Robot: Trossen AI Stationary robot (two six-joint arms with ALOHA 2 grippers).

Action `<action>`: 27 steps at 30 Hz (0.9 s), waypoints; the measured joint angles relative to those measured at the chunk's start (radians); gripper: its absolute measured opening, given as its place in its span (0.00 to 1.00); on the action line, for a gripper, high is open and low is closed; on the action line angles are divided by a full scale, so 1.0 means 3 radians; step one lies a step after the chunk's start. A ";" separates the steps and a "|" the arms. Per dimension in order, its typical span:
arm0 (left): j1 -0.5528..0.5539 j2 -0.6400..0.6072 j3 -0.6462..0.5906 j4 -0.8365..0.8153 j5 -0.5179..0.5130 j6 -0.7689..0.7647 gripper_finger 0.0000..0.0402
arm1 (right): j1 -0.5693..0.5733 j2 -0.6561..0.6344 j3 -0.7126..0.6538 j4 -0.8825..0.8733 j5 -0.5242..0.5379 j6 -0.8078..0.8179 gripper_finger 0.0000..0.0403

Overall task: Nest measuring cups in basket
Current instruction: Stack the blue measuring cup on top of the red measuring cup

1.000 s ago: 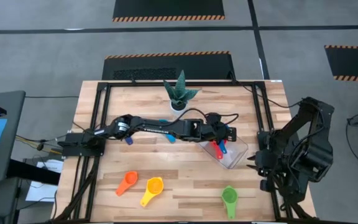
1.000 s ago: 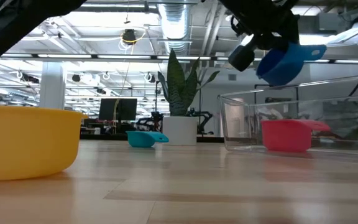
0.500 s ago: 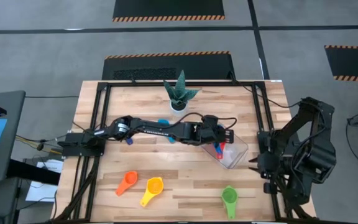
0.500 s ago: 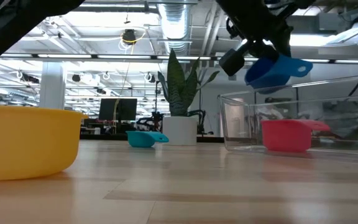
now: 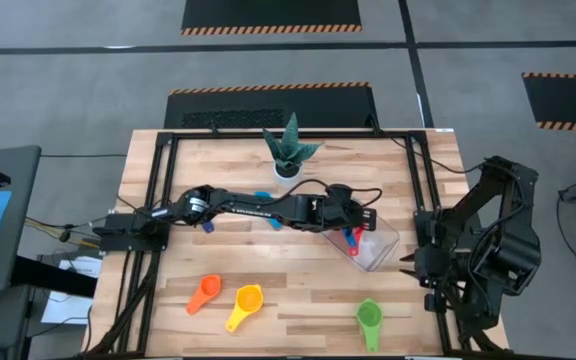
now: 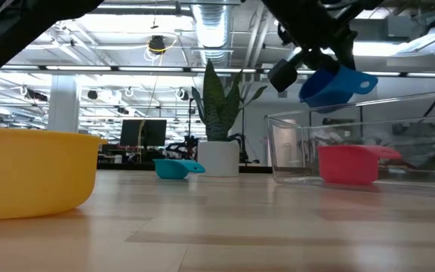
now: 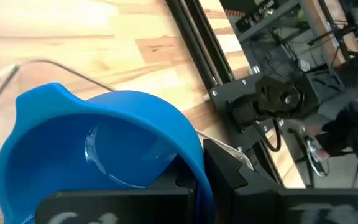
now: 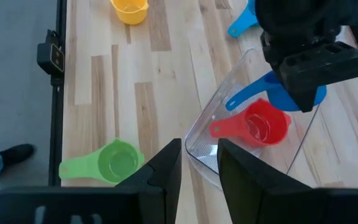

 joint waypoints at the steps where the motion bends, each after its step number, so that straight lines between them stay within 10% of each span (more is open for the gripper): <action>1: -0.0001 0.0000 0.0000 0.0000 -0.0020 0.0020 0.00 | 0.0000 0.0000 0.0000 -0.0002 0.0005 -0.0001 0.32; 27: -0.0004 0.0282 0.0037 0.0359 0.0152 0.0004 0.00 | 0.0004 0.0003 0.0000 0.0009 0.0078 0.0001 0.32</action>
